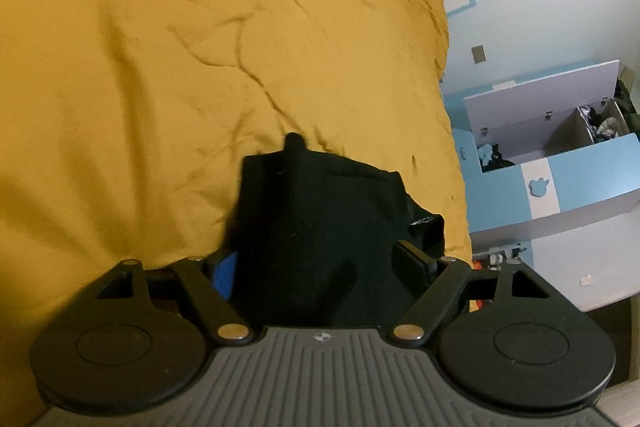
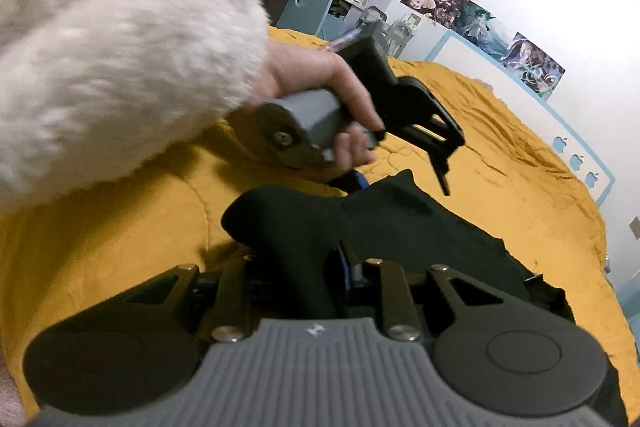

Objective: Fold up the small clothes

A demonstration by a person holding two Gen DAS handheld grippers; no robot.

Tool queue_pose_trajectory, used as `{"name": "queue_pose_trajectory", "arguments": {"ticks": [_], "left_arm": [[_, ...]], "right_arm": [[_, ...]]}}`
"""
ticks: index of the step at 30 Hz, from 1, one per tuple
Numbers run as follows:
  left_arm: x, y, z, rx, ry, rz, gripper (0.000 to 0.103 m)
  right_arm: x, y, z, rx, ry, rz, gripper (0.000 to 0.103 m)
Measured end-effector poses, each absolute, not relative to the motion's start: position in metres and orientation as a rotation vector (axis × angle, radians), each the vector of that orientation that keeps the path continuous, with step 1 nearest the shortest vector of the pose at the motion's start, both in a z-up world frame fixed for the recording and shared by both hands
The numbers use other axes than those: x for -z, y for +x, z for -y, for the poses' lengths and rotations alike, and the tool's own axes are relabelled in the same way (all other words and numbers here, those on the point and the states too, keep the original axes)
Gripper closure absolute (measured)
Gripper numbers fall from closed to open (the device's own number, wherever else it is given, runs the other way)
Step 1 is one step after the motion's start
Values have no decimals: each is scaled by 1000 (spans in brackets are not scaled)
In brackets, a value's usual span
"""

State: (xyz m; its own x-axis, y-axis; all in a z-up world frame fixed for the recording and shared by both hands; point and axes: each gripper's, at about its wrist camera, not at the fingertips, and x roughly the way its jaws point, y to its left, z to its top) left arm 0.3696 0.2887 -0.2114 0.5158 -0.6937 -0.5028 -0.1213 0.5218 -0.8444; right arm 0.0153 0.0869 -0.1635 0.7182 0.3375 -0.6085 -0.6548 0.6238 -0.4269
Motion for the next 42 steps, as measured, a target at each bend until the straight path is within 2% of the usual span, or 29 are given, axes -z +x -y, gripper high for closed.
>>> {"name": "queue_pose_trajectory", "arguments": {"ticks": [4, 6, 8, 9, 12, 13, 14, 17, 28, 37, 42], "left_arm": [[206, 374, -275, 444, -888, -1016, 7], [204, 371, -272, 439, -859, -1014, 13], [203, 370, -273, 420, -845, -1023, 31], [203, 369, -275, 403, -862, -1027, 33], [205, 370, -283, 382, -929, -1032, 43], [205, 370, -284, 375, -940, -1035, 50], [204, 369, -284, 369, -948, -1034, 63], [199, 364, -282, 375, -999, -1002, 81], [133, 368, -240, 305, -904, -1013, 83], [73, 390, -144, 227, -712, -1055, 83], [60, 402, -80, 187, -640, -1061, 83]], "right_arm": [[164, 19, -88, -598, -676, -516, 84], [164, 20, -89, -598, -669, -516, 84], [163, 19, -88, -606, -659, -518, 86], [163, 19, -88, -607, -655, -516, 91], [160, 22, -88, -600, -640, -514, 92], [160, 24, -88, -599, -635, -517, 94], [159, 25, -88, -598, -631, -518, 96], [155, 26, -85, -586, -606, -520, 103], [102, 35, -28, -522, -406, -546, 103], [65, 39, 51, -423, -288, -520, 103], [52, 45, 108, -357, -204, -520, 103]]}}
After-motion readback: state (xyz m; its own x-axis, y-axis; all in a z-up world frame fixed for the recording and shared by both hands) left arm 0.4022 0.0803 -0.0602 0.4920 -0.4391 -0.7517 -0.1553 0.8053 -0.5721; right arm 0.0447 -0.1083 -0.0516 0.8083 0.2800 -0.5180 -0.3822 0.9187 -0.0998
